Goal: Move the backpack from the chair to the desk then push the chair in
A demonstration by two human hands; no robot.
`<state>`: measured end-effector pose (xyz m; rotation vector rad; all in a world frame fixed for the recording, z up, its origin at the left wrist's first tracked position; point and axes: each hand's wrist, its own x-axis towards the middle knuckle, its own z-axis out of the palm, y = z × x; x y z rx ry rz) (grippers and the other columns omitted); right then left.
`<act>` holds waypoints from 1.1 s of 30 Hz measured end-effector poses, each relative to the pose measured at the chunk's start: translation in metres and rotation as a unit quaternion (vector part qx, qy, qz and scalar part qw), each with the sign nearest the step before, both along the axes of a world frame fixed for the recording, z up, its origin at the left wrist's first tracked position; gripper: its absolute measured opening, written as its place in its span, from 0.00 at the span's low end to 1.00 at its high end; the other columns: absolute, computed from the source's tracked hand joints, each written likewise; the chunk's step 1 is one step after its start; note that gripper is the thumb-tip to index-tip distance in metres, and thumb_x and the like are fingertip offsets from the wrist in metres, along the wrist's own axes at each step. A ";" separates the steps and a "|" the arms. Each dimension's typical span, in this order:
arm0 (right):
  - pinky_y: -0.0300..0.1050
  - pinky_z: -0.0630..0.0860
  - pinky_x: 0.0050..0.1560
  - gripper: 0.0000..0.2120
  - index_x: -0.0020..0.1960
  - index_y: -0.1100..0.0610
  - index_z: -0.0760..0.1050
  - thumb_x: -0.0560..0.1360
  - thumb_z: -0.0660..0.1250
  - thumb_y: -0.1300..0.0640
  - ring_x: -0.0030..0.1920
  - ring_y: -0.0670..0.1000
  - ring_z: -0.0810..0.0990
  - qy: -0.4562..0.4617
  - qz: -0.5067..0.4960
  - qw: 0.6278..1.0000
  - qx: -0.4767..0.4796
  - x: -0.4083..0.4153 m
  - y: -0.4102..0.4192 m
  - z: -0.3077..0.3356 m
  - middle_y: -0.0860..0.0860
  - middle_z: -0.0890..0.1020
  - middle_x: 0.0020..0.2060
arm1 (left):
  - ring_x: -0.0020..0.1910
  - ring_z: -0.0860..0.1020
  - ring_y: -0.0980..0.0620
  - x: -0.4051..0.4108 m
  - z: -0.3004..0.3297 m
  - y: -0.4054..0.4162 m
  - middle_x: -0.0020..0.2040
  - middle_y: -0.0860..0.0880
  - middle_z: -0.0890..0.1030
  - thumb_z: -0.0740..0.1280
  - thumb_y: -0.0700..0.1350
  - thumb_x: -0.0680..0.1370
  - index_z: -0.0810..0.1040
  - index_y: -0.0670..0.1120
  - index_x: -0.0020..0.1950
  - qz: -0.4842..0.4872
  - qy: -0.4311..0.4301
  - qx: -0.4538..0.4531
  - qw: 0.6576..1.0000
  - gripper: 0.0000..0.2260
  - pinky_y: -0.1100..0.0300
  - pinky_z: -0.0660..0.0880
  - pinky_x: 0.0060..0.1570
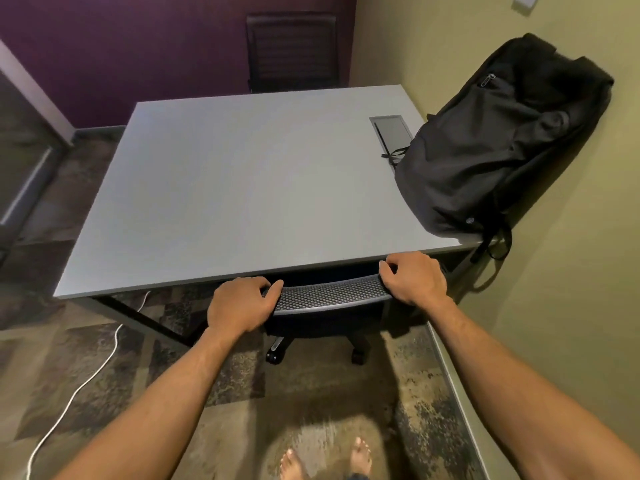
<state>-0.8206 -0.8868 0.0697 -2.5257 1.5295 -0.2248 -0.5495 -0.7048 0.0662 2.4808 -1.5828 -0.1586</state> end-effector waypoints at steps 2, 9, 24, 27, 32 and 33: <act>0.48 0.76 0.36 0.21 0.35 0.49 0.76 0.74 0.53 0.38 0.32 0.51 0.77 -0.003 0.005 1.000 -0.006 0.007 -0.001 -0.002 0.45 0.78 0.29 | 0.34 0.73 0.55 0.010 0.000 -0.004 0.36 0.56 0.81 0.48 0.69 0.75 0.82 0.56 0.44 0.005 0.004 -0.003 1.000 0.27 0.58 0.66 0.32; 0.46 0.75 0.33 0.22 0.32 0.51 0.73 0.76 0.51 0.41 0.29 0.47 0.74 -0.006 0.052 0.999 0.004 0.023 -0.006 -0.002 0.45 0.76 0.27 | 0.34 0.74 0.53 0.029 -0.002 -0.011 0.38 0.54 0.82 0.53 0.66 0.77 0.81 0.55 0.43 0.045 -0.006 -0.022 0.999 0.22 0.60 0.64 0.31; 0.47 0.76 0.37 0.20 0.37 0.51 0.76 0.76 0.52 0.42 0.35 0.50 0.78 -0.023 0.040 0.999 0.014 0.014 0.000 -0.005 0.47 0.81 0.33 | 0.36 0.75 0.50 0.018 0.005 -0.009 0.37 0.51 0.81 0.51 0.59 0.81 0.79 0.51 0.38 0.003 0.008 0.001 1.000 0.23 0.56 0.66 0.36; 0.47 0.75 0.38 0.19 0.39 0.50 0.76 0.76 0.52 0.42 0.37 0.50 0.79 -0.027 0.037 0.999 0.014 0.016 0.002 -0.006 0.47 0.83 0.37 | 0.41 0.76 0.50 0.014 0.008 -0.006 0.40 0.52 0.81 0.49 0.60 0.81 0.81 0.51 0.45 -0.017 0.020 -0.017 0.999 0.24 0.52 0.71 0.47; 0.50 0.74 0.61 0.25 0.67 0.50 0.74 0.77 0.56 0.38 0.62 0.53 0.78 -0.094 0.008 0.995 0.017 0.014 0.002 -0.009 0.49 0.79 0.64 | 0.76 0.58 0.49 0.009 0.007 -0.005 0.76 0.49 0.65 0.48 0.66 0.80 0.65 0.50 0.75 0.002 0.046 0.044 0.998 0.30 0.46 0.50 0.75; 0.50 0.73 0.63 0.26 0.69 0.51 0.71 0.77 0.56 0.38 0.65 0.53 0.76 -0.098 0.013 0.995 0.012 0.015 0.003 -0.007 0.49 0.77 0.66 | 0.77 0.54 0.50 0.008 0.008 -0.005 0.78 0.49 0.61 0.47 0.67 0.79 0.62 0.50 0.77 0.001 0.050 0.046 0.998 0.32 0.46 0.47 0.75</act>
